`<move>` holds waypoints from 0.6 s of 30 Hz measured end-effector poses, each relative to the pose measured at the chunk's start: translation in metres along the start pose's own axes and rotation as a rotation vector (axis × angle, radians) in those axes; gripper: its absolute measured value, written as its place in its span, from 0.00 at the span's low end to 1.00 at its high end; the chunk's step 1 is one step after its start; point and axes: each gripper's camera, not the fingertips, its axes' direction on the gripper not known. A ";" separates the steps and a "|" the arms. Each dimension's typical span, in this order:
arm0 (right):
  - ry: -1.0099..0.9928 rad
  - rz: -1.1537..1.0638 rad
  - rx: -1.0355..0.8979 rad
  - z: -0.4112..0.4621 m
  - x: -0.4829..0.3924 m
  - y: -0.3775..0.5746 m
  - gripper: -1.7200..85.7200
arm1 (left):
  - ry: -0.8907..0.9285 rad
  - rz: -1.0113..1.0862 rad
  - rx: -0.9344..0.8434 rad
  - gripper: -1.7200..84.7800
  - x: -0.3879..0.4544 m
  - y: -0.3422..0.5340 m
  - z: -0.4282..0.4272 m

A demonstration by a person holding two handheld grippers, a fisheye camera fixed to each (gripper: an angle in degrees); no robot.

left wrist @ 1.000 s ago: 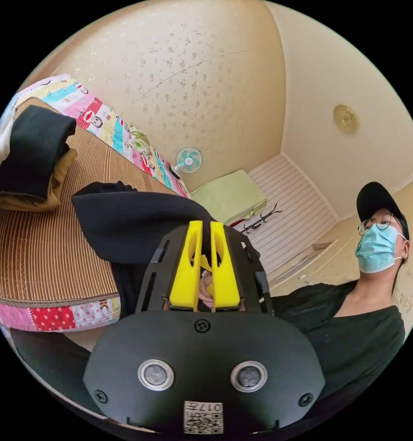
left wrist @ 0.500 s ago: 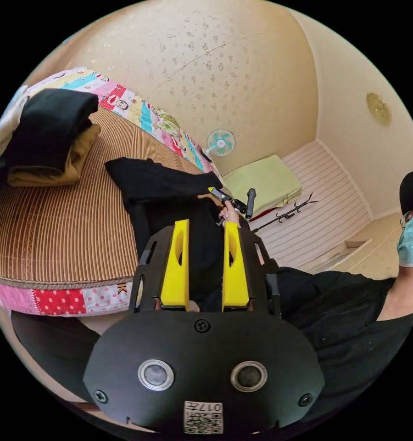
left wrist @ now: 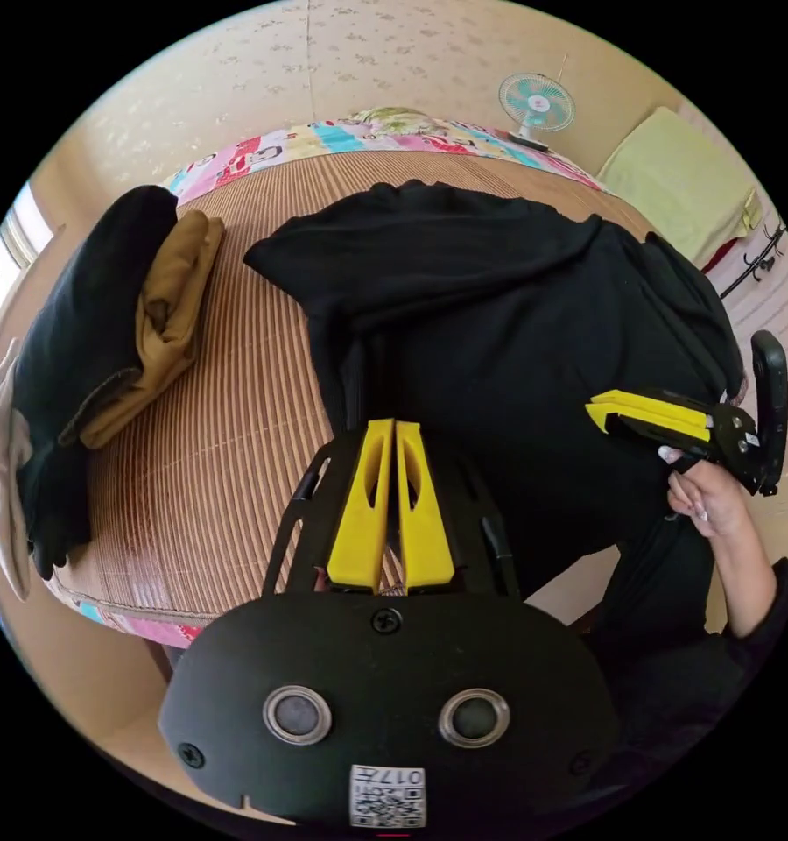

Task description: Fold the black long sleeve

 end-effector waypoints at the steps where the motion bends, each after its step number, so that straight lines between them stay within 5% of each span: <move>1: -0.050 -0.007 0.004 0.001 -0.011 -0.007 0.07 | -0.020 -0.034 0.005 0.01 -0.008 0.012 -0.003; 8: -0.068 -0.173 -0.065 -0.022 -0.054 -0.051 0.07 | 0.361 -0.369 0.050 0.01 -0.108 0.054 -0.004; 11: -0.081 0.126 0.224 -0.107 0.006 -0.025 0.09 | 0.388 -0.351 0.069 0.01 -0.118 0.058 -0.018; 13: 0.094 0.532 0.424 -0.173 0.074 0.031 0.12 | 0.314 -0.304 0.086 0.01 -0.113 0.063 -0.038; 16: 0.421 0.938 0.541 -0.222 0.128 0.108 0.14 | 0.299 -0.293 0.114 0.01 -0.105 0.071 -0.057; 18: 0.383 1.006 0.541 -0.231 0.155 0.132 0.14 | 0.329 -0.298 0.124 0.01 -0.100 0.072 -0.063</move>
